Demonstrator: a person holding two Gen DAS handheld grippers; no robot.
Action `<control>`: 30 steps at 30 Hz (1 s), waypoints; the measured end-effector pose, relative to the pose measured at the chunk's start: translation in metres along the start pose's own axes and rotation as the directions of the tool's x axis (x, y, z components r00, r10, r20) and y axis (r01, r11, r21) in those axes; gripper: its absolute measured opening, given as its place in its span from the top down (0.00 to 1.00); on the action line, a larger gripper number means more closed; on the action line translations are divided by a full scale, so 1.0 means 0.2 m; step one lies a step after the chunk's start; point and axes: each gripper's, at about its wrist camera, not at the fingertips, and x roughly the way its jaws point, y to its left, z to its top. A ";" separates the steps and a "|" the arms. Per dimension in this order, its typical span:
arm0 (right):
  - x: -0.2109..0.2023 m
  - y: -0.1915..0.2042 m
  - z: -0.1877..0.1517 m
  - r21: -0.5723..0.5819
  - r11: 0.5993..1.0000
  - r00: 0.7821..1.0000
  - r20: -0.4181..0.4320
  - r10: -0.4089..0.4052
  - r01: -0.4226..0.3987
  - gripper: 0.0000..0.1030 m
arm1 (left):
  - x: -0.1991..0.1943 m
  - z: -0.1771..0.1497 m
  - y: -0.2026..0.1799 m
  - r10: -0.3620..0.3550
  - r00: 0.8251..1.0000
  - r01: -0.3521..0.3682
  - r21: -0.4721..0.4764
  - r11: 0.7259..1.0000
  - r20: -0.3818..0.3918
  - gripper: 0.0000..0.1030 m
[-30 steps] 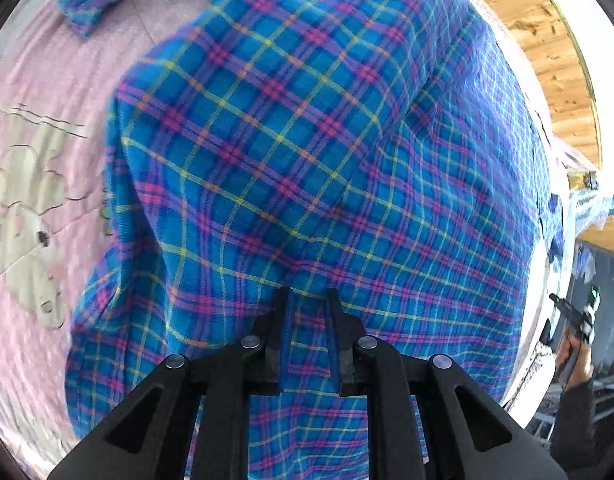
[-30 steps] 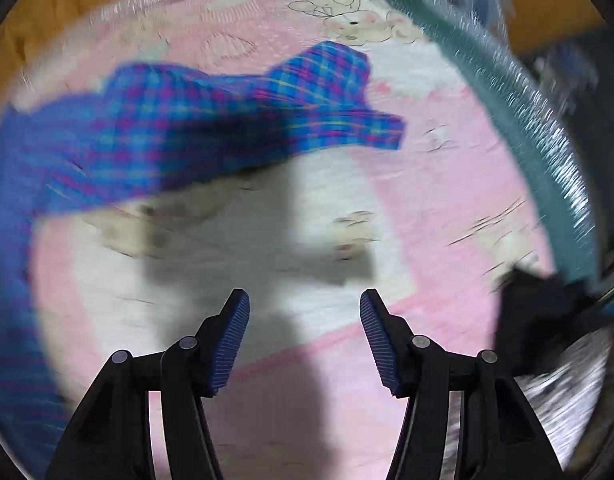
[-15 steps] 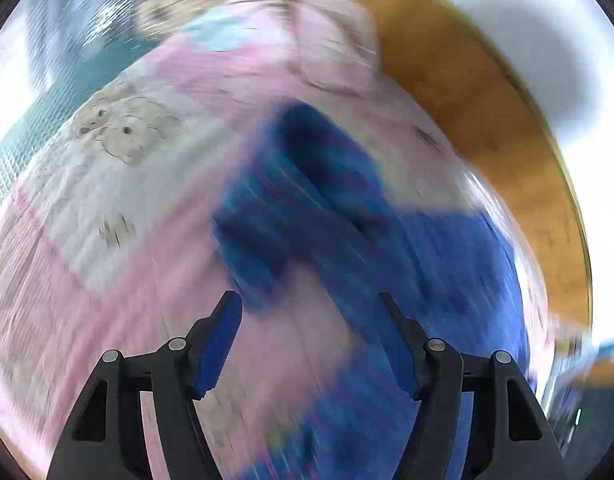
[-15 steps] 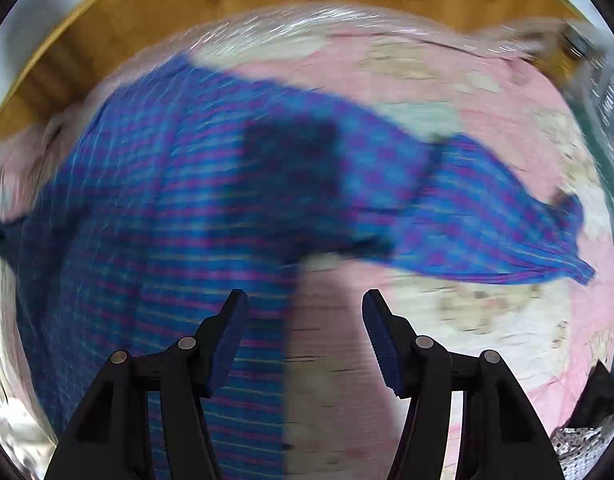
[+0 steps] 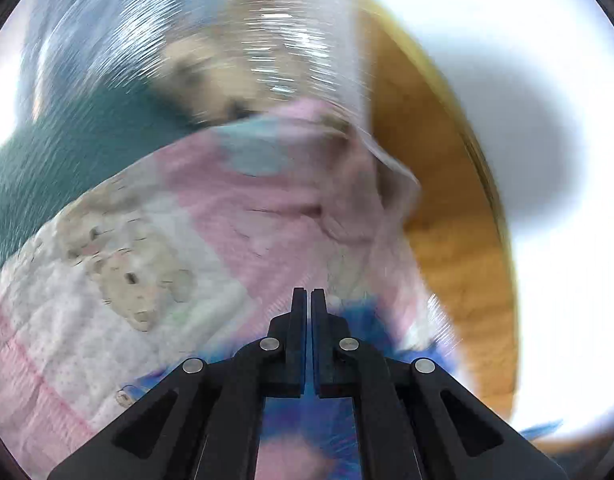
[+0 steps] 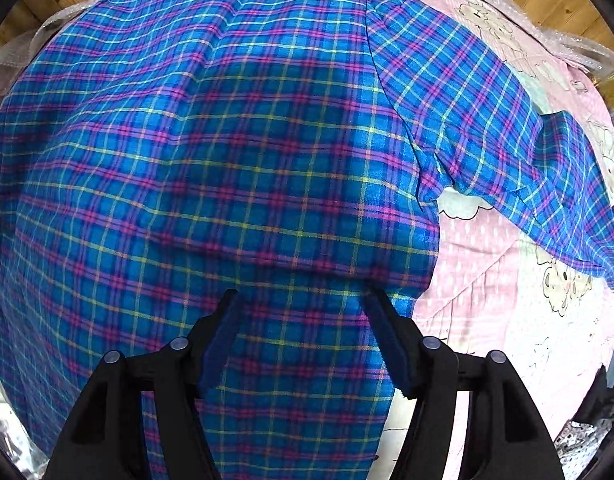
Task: Fold clothes
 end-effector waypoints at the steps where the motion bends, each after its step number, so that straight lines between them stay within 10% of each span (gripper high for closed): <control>1: 0.00 0.00 0.00 0.007 1.000 1.000 -0.001 -0.001 0.001 0.33 | -0.01 0.03 0.05 0.068 0.998 -0.068 -0.001 0.998 0.001 0.96; 4: 0.00 -0.01 -0.01 0.022 1.000 1.000 -0.004 -0.009 0.009 0.27 | -0.05 0.07 0.16 0.257 0.966 -0.257 0.049 0.965 0.006 0.87; 7: 0.01 -0.03 -0.01 0.030 1.000 1.000 -0.010 -0.007 0.007 0.24 | -0.04 -0.11 0.05 0.250 0.968 -0.239 0.278 0.931 -0.005 0.65; 10: 0.02 -0.04 0.00 0.024 1.000 1.000 -0.019 -0.009 0.009 0.23 | 0.02 -0.43 -0.16 0.262 0.965 -0.217 0.577 0.788 0.006 0.45; 15: 0.06 -0.09 0.09 -0.001 1.000 0.999 -0.038 -0.014 0.014 0.21 | 0.34 -0.88 -0.40 0.296 0.954 -0.098 0.887 0.450 -0.045 0.34; 18: 0.08 -0.09 0.10 -0.007 1.000 0.999 -0.044 -0.022 0.021 0.14 | 0.54 -0.88 -0.38 0.365 0.931 -0.156 0.904 0.397 0.000 0.47; 20: 0.11 -0.10 0.10 0.004 1.000 0.999 -0.049 -0.013 0.014 0.08 | 0.65 -0.75 -0.31 0.418 0.908 -0.191 0.854 0.483 -0.034 0.98; 27: 0.07 -0.18 0.11 0.017 0.999 0.998 -0.042 0.040 -0.040 0.10 | 0.58 -0.20 -0.09 0.385 0.922 -0.299 0.547 0.782 -0.046 0.97; 30: -0.03 -0.25 0.14 0.034 0.995 0.995 0.000 0.097 -0.097 0.19 | 0.55 -0.14 -0.13 0.425 0.905 -0.338 0.562 0.755 -0.028 0.93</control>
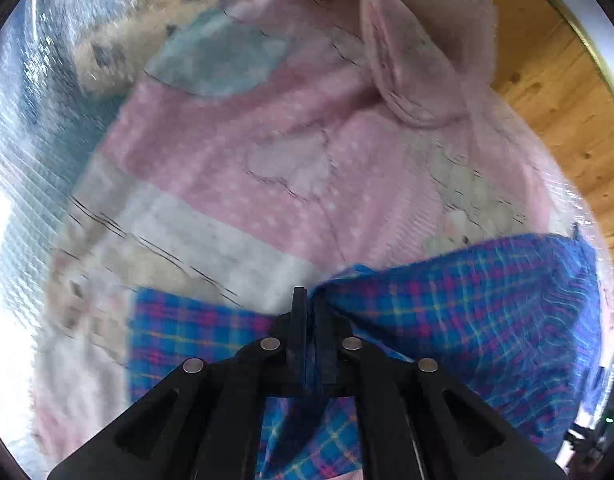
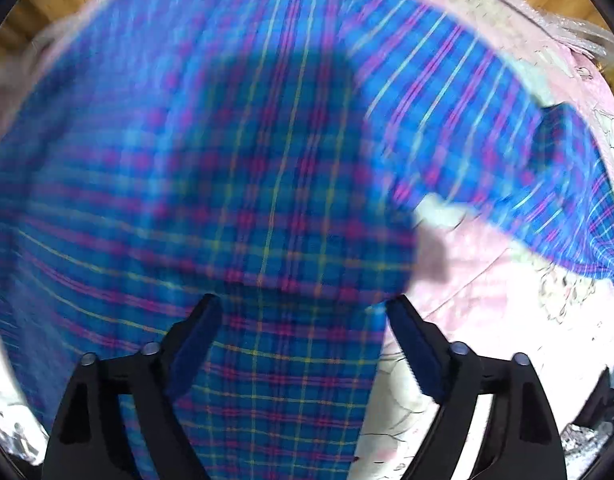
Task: Fold clothes
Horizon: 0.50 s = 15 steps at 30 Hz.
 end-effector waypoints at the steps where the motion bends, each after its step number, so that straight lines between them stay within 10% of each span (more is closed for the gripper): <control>1: -0.07 -0.05 0.04 0.008 1.000 0.999 0.042 0.017 -0.017 0.19 | -0.03 0.01 -0.04 0.012 1.000 -0.012 0.036 0.999 0.003 0.92; 4: -0.26 -0.20 0.15 0.029 0.997 0.984 0.165 0.061 -0.066 0.19 | -0.15 0.03 -0.18 0.049 0.998 -0.054 0.162 0.985 0.040 0.75; 6: -0.30 -0.30 0.28 0.034 0.998 0.976 0.214 0.042 -0.051 0.19 | -0.26 0.01 -0.31 0.078 0.991 -0.102 0.255 0.962 0.106 0.45; 10: -0.31 -0.35 0.52 0.019 0.999 0.971 0.239 0.023 -0.028 0.19 | -0.35 0.03 -0.60 0.029 0.984 -0.096 0.390 0.916 0.174 0.43; 15: -0.18 -0.21 0.77 -0.114 0.992 0.970 0.229 0.081 -0.055 0.19 | -0.12 0.08 -1.06 -0.186 0.982 0.166 0.525 0.835 -0.015 0.39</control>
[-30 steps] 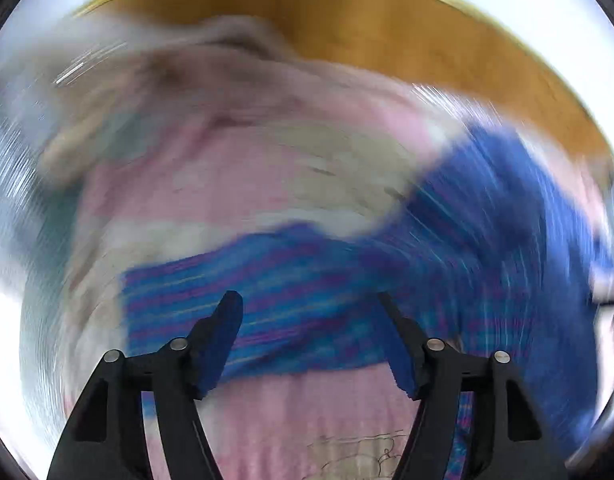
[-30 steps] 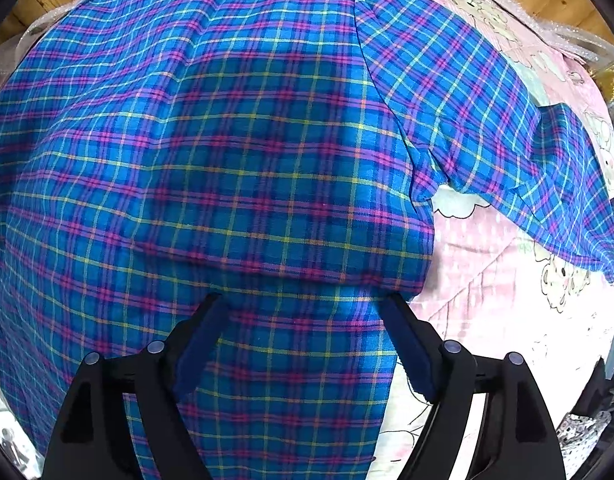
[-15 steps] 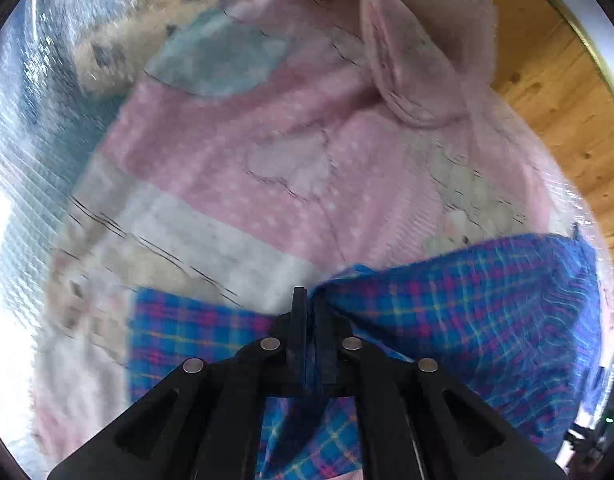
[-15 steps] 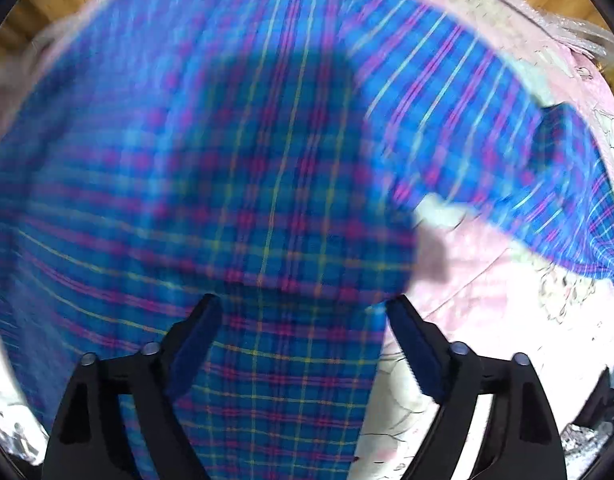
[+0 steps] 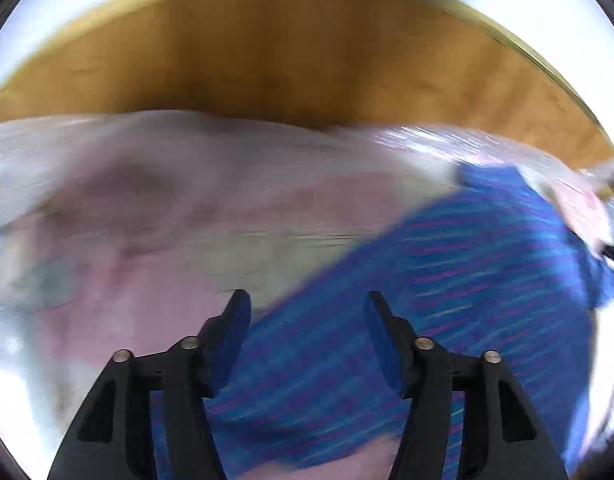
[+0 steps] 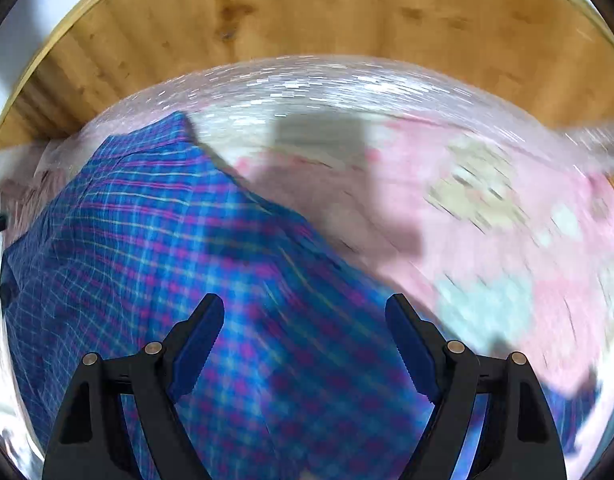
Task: Fold clothes
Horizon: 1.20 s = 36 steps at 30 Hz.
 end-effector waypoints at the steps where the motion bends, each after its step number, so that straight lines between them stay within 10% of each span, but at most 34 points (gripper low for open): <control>1: 0.05 0.03 0.04 -0.026 1.000 1.000 -0.006 -0.003 0.003 0.19 | 0.08 0.02 -0.06 -0.018 1.000 0.019 0.033 0.999 -0.014 0.39; 6: 0.28 0.13 0.17 -0.137 0.990 0.998 -0.046 -0.034 0.027 0.21 | 0.40 0.11 -0.23 -0.009 0.995 0.014 0.055 0.998 -0.100 0.39; 8: 0.35 0.15 0.17 -0.165 0.986 0.996 -0.082 -0.033 0.019 0.60 | 0.47 0.11 -0.25 0.001 0.994 0.006 0.063 0.998 -0.108 0.38; 9: 0.34 0.16 0.17 -0.180 0.983 0.997 -0.067 -0.050 0.037 0.64 | 0.47 0.11 -0.27 0.001 0.995 0.007 0.084 0.996 -0.097 0.45; 10: 0.32 0.17 0.18 -0.194 0.980 0.997 -0.051 -0.066 0.055 0.94 | 0.47 0.11 -0.29 0.012 0.996 -0.001 0.116 0.993 -0.094 0.59; 11: 0.31 0.18 0.18 -0.207 0.976 0.996 -0.035 -0.082 0.073 0.95 | 0.46 0.13 -0.30 0.022 0.996 -0.009 0.134 0.991 -0.091 0.98; 15: 0.26 0.22 0.23 -0.221 0.962 0.987 0.036 -0.156 0.160 0.97 | 0.33 0.26 -0.23 0.052 0.998 -0.054 0.099 0.994 0.020 0.97; 20: 0.32 0.18 0.24 -0.163 0.975 0.988 -0.015 -0.155 0.151 0.93 | 0.49 0.30 -0.20 0.090 0.993 -0.085 0.070 0.994 -0.076 0.95; 27: 0.01 0.00 0.22 0.043 0.997 0.995 0.087 0.053 -0.057 0.62 | 0.36 0.30 -0.10 -0.017 1.000 0.016 -0.033 0.999 -0.024 0.87; 36: 0.39 0.51 0.54 -0.165 0.984 0.997 -0.038 0.061 -0.067 0.48 | 0.51 0.42 -0.38 -0.090 0.992 0.099 0.102 0.990 -0.086 0.65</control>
